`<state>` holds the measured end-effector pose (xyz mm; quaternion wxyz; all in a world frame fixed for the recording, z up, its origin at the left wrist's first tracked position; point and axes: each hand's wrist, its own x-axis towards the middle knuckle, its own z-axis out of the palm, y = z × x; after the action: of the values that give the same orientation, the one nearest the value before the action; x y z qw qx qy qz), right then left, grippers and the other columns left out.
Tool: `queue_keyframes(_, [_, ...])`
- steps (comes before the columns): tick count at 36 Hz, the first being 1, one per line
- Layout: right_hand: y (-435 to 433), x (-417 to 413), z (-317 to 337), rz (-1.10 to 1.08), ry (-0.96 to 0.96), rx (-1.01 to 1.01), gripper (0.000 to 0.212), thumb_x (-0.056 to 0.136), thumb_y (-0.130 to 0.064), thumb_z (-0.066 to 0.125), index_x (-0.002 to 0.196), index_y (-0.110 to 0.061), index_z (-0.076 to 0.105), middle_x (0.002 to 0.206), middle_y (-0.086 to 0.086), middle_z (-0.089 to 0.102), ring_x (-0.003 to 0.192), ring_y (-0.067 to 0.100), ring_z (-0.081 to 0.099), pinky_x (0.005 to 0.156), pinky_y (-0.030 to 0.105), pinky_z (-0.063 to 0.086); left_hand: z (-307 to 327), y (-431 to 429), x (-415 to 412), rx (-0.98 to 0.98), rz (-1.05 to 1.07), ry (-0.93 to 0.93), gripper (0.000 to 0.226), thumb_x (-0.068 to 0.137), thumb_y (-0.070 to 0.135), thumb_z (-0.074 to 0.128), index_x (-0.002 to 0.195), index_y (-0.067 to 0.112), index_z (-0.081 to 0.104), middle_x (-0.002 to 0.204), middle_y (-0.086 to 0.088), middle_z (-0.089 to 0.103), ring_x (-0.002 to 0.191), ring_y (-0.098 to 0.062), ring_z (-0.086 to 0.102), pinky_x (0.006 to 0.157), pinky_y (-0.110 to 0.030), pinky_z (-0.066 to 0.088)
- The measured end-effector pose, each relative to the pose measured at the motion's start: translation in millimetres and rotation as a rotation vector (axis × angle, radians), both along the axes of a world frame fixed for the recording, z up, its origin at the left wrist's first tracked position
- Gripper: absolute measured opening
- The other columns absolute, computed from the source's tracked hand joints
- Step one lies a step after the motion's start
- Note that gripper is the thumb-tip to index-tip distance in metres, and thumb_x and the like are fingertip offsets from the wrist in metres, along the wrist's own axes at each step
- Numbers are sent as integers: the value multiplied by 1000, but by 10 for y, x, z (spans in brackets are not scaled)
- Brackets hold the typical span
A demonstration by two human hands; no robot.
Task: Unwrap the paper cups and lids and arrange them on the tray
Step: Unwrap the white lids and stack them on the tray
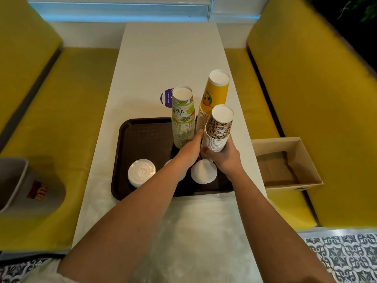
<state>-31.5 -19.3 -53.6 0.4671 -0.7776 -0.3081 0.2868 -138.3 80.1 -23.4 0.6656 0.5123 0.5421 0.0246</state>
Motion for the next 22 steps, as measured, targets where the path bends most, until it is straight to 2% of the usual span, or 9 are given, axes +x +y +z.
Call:
queue_keyframes(3, [18, -25, 11, 2, -29, -23, 87, 68, -47, 90, 144, -36, 48, 133, -10, 68, 119, 18, 66, 100, 48, 57, 62, -15, -19, 9, 3, -50, 93, 81, 93, 36, 134, 23, 68, 125, -3, 73, 114, -20, 68, 108, -42, 51])
queue_keyframes(8, [62, -56, -1, 20, -79, -37, 82, 77, -36, 92, 146, -26, 49, 134, -3, 68, 117, 19, 66, 93, 35, 54, -104, 29, -64, -10, 61, -88, 127, 48, 109, 37, 143, 28, 61, 137, 0, 67, 124, -20, 63, 113, -43, 47])
queue_keyframes(12, [57, -70, 15, 33, -85, -50, 80, 77, -42, 91, 144, -27, 51, 134, -4, 68, 117, 20, 66, 91, 34, 53, -213, 86, -116, -19, 46, -59, 120, 55, 104, 35, 146, 29, 58, 140, 1, 65, 128, -20, 61, 115, -45, 45])
queue_keyframes(14, [28, -79, 37, 37, -93, -37, 81, 78, -39, 91, 146, -25, 49, 137, -4, 66, 117, 16, 64, 85, 19, 48, -223, 126, -200, -44, 6, -3, 107, 65, 98, 40, 135, 21, 65, 129, -1, 69, 118, -21, 65, 110, -43, 47])
queue_keyframes(16, [-10, -84, 63, 37, -95, -7, 84, 77, -35, 93, 147, -24, 47, 139, -6, 63, 116, 10, 61, 80, 5, 42, -106, 165, -342, 9, -52, 30, 71, 80, 76, 49, 108, 15, 69, 114, -3, 72, 104, -22, 67, 102, -39, 50])
queue_keyframes(17, [-31, -83, 76, 37, -90, 10, 86, 76, -34, 94, 147, -25, 45, 140, -7, 62, 116, 8, 60, 82, 3, 42, -55, 207, -419, 76, -88, 51, 54, 83, 65, 54, 100, 16, 69, 109, -5, 73, 100, -25, 69, 101, -40, 53])
queue_keyframes(18, [-53, -81, 80, 37, -82, 19, 89, 75, -34, 94, 149, -27, 44, 141, -9, 61, 118, 7, 60, 87, 7, 45, -23, 265, -504, 157, -108, 82, 44, 85, 55, 58, 96, 15, 71, 102, -6, 74, 95, -25, 70, 97, -40, 55])
queue_keyframes(20, [-91, -81, 80, 35, -66, 31, 94, 74, -36, 95, 151, -31, 40, 144, -11, 60, 123, 8, 60, 96, 23, 51, 95, 365, -655, 299, -88, 132, 41, 84, 46, 64, 93, 8, 75, 85, -6, 70, 83, -23, 67, 81, -37, 52])
queue_keyframes(22, [-117, -97, 76, 40, -69, 45, 96, 74, -37, 95, 152, -35, 39, 146, -12, 58, 128, 9, 59, 101, 31, 52, 207, 449, -763, 374, -45, 116, 40, 73, 54, 60, 83, 18, 76, 83, -7, 72, 82, -20, 67, 83, -40, 55])
